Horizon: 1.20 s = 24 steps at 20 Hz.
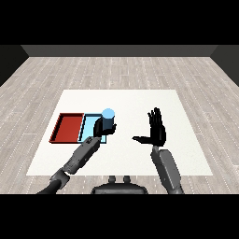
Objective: Pick the blue can and put it in the blue box
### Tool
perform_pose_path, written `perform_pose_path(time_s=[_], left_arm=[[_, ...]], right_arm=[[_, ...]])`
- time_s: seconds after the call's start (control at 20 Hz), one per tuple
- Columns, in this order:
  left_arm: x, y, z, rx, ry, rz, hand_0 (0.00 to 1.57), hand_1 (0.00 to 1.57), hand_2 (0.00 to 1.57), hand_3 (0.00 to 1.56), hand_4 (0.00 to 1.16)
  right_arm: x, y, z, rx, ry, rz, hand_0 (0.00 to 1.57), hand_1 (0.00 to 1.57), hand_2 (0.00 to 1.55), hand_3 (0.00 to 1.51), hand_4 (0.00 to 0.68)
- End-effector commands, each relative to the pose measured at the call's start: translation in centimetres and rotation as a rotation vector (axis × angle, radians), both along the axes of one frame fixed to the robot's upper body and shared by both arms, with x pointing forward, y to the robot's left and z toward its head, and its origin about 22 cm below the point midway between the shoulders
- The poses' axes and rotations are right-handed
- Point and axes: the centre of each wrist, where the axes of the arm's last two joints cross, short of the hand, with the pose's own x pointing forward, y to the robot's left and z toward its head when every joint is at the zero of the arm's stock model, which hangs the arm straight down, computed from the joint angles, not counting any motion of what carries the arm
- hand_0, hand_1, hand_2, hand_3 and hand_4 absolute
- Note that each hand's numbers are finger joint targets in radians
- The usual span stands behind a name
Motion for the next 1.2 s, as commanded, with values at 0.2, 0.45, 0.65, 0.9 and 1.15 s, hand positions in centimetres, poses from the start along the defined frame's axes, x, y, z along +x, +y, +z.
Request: perform_pose_path(time_s=[0.2, 0.45, 0.65, 0.9, 1.15], left_arm=[[1.7, 7.6, -0.1, 0.200, 0.097, 0.178, 1.57, 1.57, 1.57, 1.51, 1.15], [4.1, 9.6, 0.3, 0.399, 0.255, 0.269, 1.57, 1.57, 1.57, 1.48, 1.04], [4.5, 9.5, -0.7, 0.508, 0.412, 0.326, 1.57, 1.57, 1.52, 1.40, 1.00], [3.2, 9.8, -4.3, 0.614, 0.709, 0.355, 0.73, 0.73, 0.69, 0.48, 0.91], [1.6, 8.4, -6.9, 0.596, 0.825, 0.400, 0.90, 0.90, 0.82, 0.58, 0.85]], right_arm=[[0.9, -4.1, -0.6, 0.060, 0.020, -0.068, 0.00, 0.00, 0.00, 0.00, 0.000], [-0.2, -1.7, -1.7, 0.076, 0.028, -0.055, 0.00, 0.00, 0.00, 0.00, 0.000], [-0.4, -3.8, -3.3, 0.074, 0.037, -0.082, 0.00, 0.00, 0.00, 0.00, 0.000], [0.5, -4.7, -3.2, 0.075, 0.052, -0.072, 0.00, 0.00, 0.00, 0.00, 0.000], [0.0, -5.5, -4.0, 0.077, 0.073, -0.091, 0.00, 0.00, 0.00, 0.00, 0.000]])
